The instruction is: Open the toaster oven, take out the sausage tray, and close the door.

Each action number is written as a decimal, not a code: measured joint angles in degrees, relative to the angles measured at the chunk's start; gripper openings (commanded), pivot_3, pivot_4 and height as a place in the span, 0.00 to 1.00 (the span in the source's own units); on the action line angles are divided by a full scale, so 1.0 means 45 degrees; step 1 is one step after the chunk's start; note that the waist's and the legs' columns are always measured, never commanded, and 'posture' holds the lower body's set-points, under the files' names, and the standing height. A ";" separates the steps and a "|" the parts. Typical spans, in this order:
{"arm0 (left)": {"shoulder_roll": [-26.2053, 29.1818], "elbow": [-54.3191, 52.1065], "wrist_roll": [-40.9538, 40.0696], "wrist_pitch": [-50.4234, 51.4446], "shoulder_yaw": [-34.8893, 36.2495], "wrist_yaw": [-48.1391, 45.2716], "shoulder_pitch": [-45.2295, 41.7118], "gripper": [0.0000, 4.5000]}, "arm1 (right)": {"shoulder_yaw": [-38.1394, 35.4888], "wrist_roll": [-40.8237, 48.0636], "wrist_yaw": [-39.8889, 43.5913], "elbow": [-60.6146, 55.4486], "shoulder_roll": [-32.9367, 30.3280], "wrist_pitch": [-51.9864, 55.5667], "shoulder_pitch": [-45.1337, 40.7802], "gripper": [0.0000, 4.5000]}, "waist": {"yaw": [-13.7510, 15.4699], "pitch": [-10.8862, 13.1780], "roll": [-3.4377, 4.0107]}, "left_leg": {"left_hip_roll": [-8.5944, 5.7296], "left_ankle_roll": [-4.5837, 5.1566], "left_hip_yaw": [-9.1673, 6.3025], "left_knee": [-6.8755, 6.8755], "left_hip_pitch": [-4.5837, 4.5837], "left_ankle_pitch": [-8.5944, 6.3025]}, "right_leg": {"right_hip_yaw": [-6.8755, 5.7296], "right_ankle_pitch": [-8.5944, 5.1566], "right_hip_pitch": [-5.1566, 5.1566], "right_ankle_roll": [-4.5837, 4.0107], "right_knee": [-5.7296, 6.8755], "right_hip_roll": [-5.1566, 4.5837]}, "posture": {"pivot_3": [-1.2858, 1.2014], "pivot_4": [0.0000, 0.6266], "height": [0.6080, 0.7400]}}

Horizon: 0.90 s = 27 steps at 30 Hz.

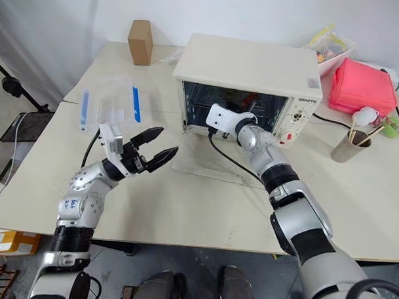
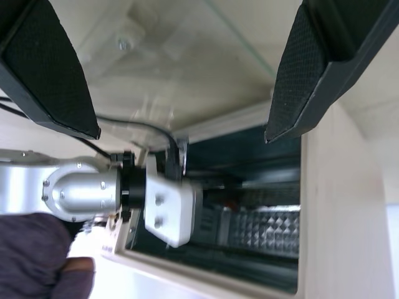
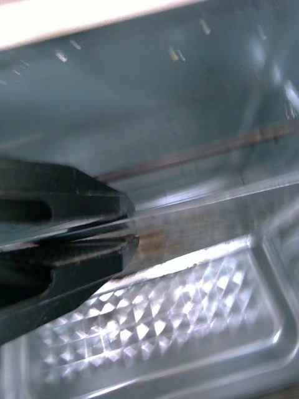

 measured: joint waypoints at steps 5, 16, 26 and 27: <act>-0.0156 0.1870 0.0113 -0.0092 -0.0149 -0.0475 -0.2119 1.00 | -0.0001 -0.0065 0.0005 -0.0051 -0.0016 -0.0046 -0.0003 0.01 | 0.0004 0.0001 -0.0001 | 0.0000 0.0001 -0.0001 -0.0003 -0.0004 0.0002 | -0.0006 0.0000 0.0000 0.0000 -0.0002 0.0003 | 0.52 0.24 1.00; -0.0706 0.5421 0.0226 -0.0185 0.0126 -0.0732 -0.5179 1.00 | -0.0058 -0.0236 0.0981 -0.2158 -0.0679 -0.0054 0.0793 0.01 | 0.0015 0.0006 -0.0010 | -0.0003 0.0004 -0.0010 0.0016 -0.0186 0.0026 | -0.0039 0.0003 -0.0191 0.0006 0.0032 0.0009 | 0.52 0.24 1.00; -0.0607 0.7030 0.0257 0.0053 0.0327 -0.0965 -0.6176 1.00 | -0.0443 -0.0191 0.3262 -0.8380 -0.1635 0.1231 0.4218 0.01 | 0.0118 0.0007 -0.0012 | -0.0001 -0.0002 -0.0006 0.0035 -0.0199 0.0035 | -0.0077 0.0003 -0.0194 0.0006 0.0030 0.0007 | 0.52 0.24 1.00; -0.0615 0.7172 0.0256 0.0014 0.0405 -0.0964 -0.6242 1.00 | -0.0486 -0.0212 0.3451 -0.8896 -0.1706 0.1395 0.4515 0.01 | 0.0135 0.0007 -0.0012 | 0.0000 -0.0003 -0.0006 0.0038 -0.0199 0.0038 | -0.0077 0.0003 -0.0194 0.0006 0.0030 0.0007 | 0.52 0.24 1.00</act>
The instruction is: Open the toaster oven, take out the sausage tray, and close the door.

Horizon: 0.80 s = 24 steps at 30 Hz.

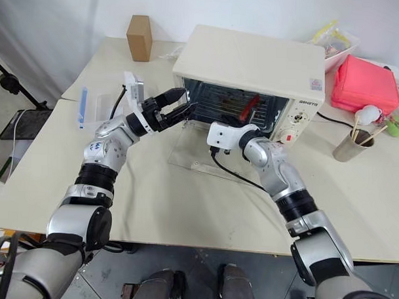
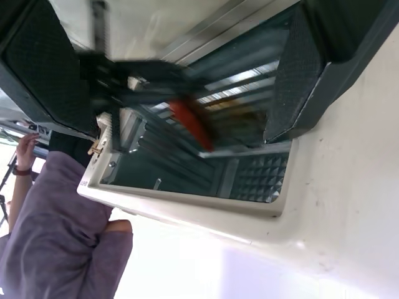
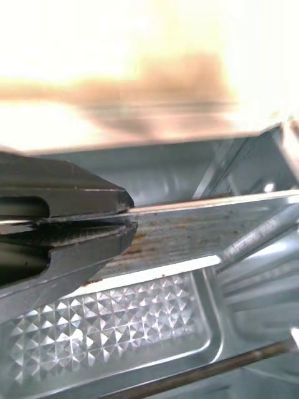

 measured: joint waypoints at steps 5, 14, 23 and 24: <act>0.0009 0.0403 0.0002 -0.0021 0.0263 -0.0015 -0.0069 1.00 | -0.0087 -0.0098 0.0961 -0.2579 -0.0596 0.0324 0.1525 0.01 | 0.0028 0.0000 -0.0001 | -0.0007 0.0002 -0.0001 -0.0002 -0.0001 0.0000 | -0.0003 0.0000 0.0000 0.0000 -0.0001 -0.0002 | 0.52 0.24 1.00; -0.0226 0.0784 0.0115 0.0253 0.0260 -0.0053 -0.0145 1.00 | -0.0772 -0.0049 0.2426 -0.6587 -0.1959 0.0720 0.4623 0.01 | 0.0341 0.0010 -0.0017 | -0.0015 0.0005 0.0003 0.0038 -0.0002 0.0002 | -0.0019 0.0000 0.0014 0.0000 -0.0004 -0.0001 | 0.52 0.24 1.00; 0.0562 -0.0675 -0.0424 0.3284 0.0467 -0.0059 0.0664 1.00 | -0.1008 -0.0365 0.3164 -0.8325 -0.1963 0.1331 0.5672 0.01 | 0.0285 0.0010 -0.0017 | -0.0008 0.0005 -0.0015 0.0073 0.0003 0.0002 | -0.0012 0.0000 0.0028 0.0000 0.0020 0.0002 | 0.52 0.24 1.00; 0.0933 -0.1092 -0.0634 0.4388 0.0486 -0.0049 0.0902 1.00 | -0.1007 -0.0395 0.3195 -0.8393 -0.1963 0.1325 0.5734 0.01 | 0.0266 0.0011 -0.0018 | -0.0004 0.0005 -0.0015 0.0076 0.0004 0.0001 | -0.0011 0.0000 0.0028 0.0000 0.0023 0.0004 | 0.52 0.24 1.00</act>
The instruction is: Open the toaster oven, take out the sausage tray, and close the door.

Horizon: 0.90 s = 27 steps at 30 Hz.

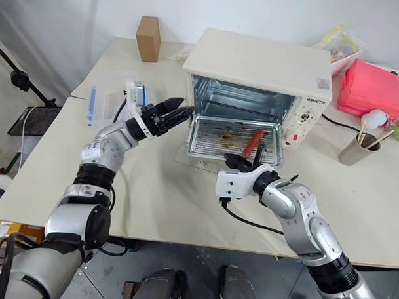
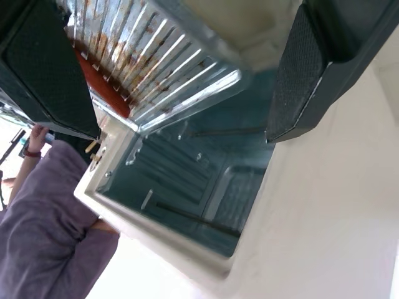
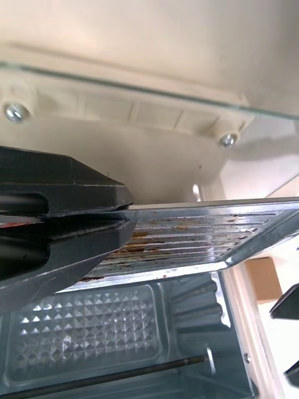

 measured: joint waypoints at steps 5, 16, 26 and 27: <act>0.1124 -0.1665 -0.0951 0.4256 0.0170 0.0284 0.0710 1.00 | -0.0023 -0.0076 0.0064 -0.0044 0.0007 -0.0038 0.0142 0.01 | 0.0096 0.0002 -0.0004 | -0.0007 0.0002 -0.0028 0.0036 -0.0011 -0.0001 | 0.0001 0.0000 0.0011 0.0000 0.0005 -0.0010 | 0.52 0.24 1.00; 0.0962 -0.3150 -0.3138 1.1671 0.2258 0.3261 0.0859 1.00 | 0.0422 0.0019 0.0114 0.0011 0.0612 -0.0790 -0.0587 0.01 | 0.0055 0.0006 -0.0012 | -0.0008 -0.0004 -0.0039 0.0082 0.0002 -0.0011 | 0.0011 0.0000 0.0017 0.0000 0.0068 -0.0016 | 0.52 0.24 1.00; -0.0780 -0.3175 -0.3955 1.3414 0.4696 0.5876 0.0620 0.78 | 0.0665 0.0418 0.0559 0.0755 0.0619 -0.1741 -0.1283 0.01 | 0.0050 0.0007 -0.0013 | -0.0008 -0.0010 -0.0032 0.0083 0.0008 -0.0013 | 0.0013 0.0000 0.0013 0.0000 0.0079 -0.0014 | 0.52 0.24 1.00; -0.0844 -0.3174 -0.3956 1.3486 0.4806 0.6024 0.0620 0.71 | 0.0688 0.0434 0.0569 0.0778 0.0619 -0.1770 -0.1284 0.01 | 0.0049 0.0007 -0.0013 | -0.0008 -0.0011 -0.0033 0.0084 0.0009 -0.0013 | 0.0014 0.0000 0.0013 0.0000 0.0081 -0.0013 | 0.52 0.24 1.00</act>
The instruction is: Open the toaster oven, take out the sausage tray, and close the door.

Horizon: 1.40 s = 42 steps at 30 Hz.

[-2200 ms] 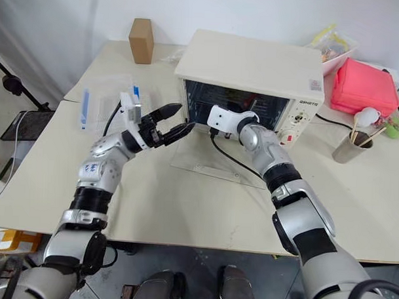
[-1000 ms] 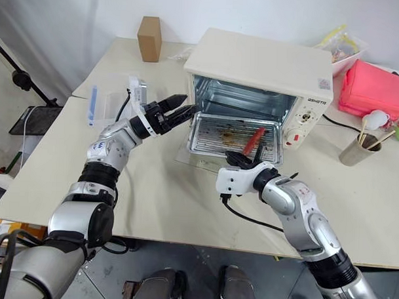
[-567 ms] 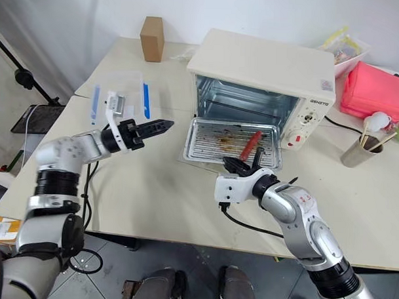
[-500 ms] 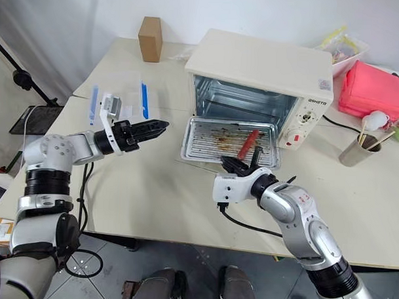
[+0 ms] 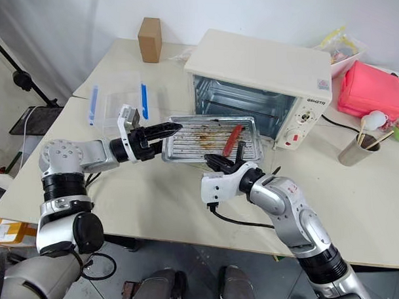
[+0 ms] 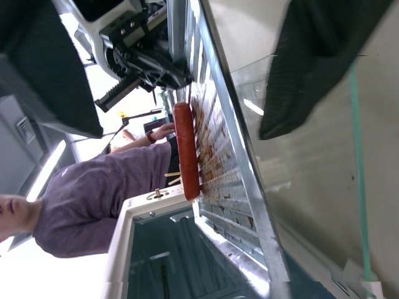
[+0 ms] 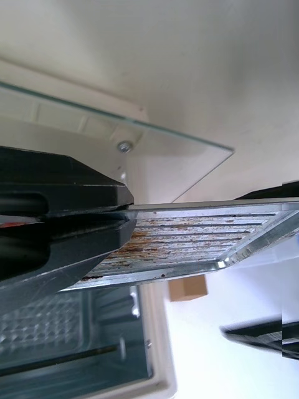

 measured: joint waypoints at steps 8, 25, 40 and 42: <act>-0.0739 0.0193 -0.0106 0.0910 0.1585 0.1781 -0.0006 0.21 | 0.0021 0.0250 0.0204 0.0209 -0.0005 -0.0373 -0.0027 0.01 | 0.0003 0.0000 -0.0001 | 0.0000 -0.0003 0.0004 0.0002 0.0005 -0.0002 | 0.0006 0.0000 0.0000 -0.0001 0.0002 -0.0001 | 0.52 0.24 1.00; 0.0257 0.3315 -0.4605 0.0924 0.1396 0.5186 -0.0024 0.00 | -0.0839 0.2955 0.0770 0.0085 0.0023 -0.0778 0.0680 0.60 | 0.0003 0.0000 -0.0004 | -0.0002 -0.0018 0.0002 0.0001 0.0017 -0.0010 | 0.0014 0.0000 0.0001 0.0000 0.0014 -0.0003 | 0.52 0.24 1.00; 0.2917 0.0230 -0.7892 0.0842 0.2263 0.5532 0.4202 0.00 | -0.8193 1.1231 0.1790 0.1645 -0.1006 -0.0400 0.5199 0.09 | 0.0027 0.0002 -0.0011 | 0.0007 -0.0026 0.0008 -0.0008 0.0063 -0.0019 | 0.0068 -0.0002 0.0036 -0.0006 -0.0010 -0.0010 | 0.52 0.24 1.00; 0.2902 -0.0503 -0.8647 0.0597 0.2466 0.5687 0.4941 0.00 | -0.8285 1.1726 0.2459 0.2180 -0.1269 -0.0470 0.5284 0.01 | 0.0017 0.0002 -0.0011 | 0.0006 -0.0028 0.0010 -0.0010 0.0069 -0.0030 | 0.0087 -0.0002 0.0035 -0.0005 -0.0009 -0.0012 | 0.52 0.24 1.00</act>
